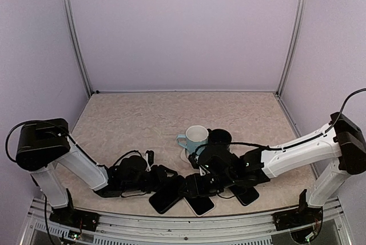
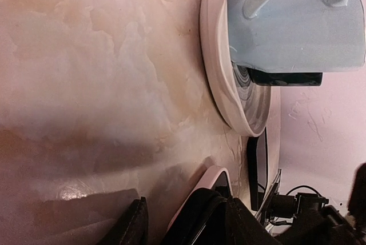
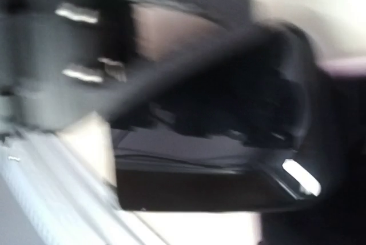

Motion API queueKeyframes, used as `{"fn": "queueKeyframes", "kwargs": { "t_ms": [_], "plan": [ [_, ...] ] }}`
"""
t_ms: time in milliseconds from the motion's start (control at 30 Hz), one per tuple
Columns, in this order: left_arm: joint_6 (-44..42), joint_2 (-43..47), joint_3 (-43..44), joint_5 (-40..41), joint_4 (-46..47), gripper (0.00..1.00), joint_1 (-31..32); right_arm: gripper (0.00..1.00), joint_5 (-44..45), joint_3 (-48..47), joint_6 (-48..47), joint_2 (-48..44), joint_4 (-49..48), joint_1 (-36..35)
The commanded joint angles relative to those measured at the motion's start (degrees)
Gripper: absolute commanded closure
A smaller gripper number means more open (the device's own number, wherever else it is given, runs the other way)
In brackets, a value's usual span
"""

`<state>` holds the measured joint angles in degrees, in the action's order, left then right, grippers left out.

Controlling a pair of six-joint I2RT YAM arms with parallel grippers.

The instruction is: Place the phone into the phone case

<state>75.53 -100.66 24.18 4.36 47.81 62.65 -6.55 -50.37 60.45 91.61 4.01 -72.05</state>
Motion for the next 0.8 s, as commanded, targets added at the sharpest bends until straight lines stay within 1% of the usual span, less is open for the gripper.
{"fn": "queueKeyframes", "kwargs": {
  "t_ms": [0, 100, 200, 333, 500, 600, 667, 767],
  "plan": [
    [-1.2, -1.5, -0.1, -1.0, -9.7, 0.53, 1.2, 0.38, 1.0, 3.9, 9.7, 1.6, -6.9, -1.0],
    [-1.0, -1.6, -0.5, -0.8, -9.2, 0.53, 1.5, 0.35, 1.4, 4.4, 12.5, 4.0, -8.6, -1.1],
    [-0.7, -1.3, -1.2, -0.4, -8.9, 0.53, 1.6, 0.35, 0.7, 5.9, 14.7, 5.4, -13.1, -1.1],
    [-0.8, -0.5, -1.9, -0.3, -8.4, 0.54, 1.6, 0.34, 4.3, 5.4, 15.8, 5.9, -12.7, -0.9],
    [-0.5, -0.1, -2.8, -0.7, -7.4, 0.59, 1.6, 0.33, 6.1, 7.2, 18.0, 6.7, -15.6, 0.0],
    [-0.2, -0.1, -3.4, -0.8, -6.4, 0.65, 1.6, 0.33, 5.9, 7.0, 18.3, 8.2, -19.0, 0.9],
    [0.4, -0.3, -4.0, -1.1, -5.5, 0.66, 1.5, 0.32, 6.1, 5.8, 17.8, 9.1, -21.0, 1.7],
    [2.3, -0.1, -6.0, -0.6, -4.8, 0.66, 1.1, 0.33, 8.1, 1.2, 14.1, 10.9, -19.4, 3.5]
  ]
}}
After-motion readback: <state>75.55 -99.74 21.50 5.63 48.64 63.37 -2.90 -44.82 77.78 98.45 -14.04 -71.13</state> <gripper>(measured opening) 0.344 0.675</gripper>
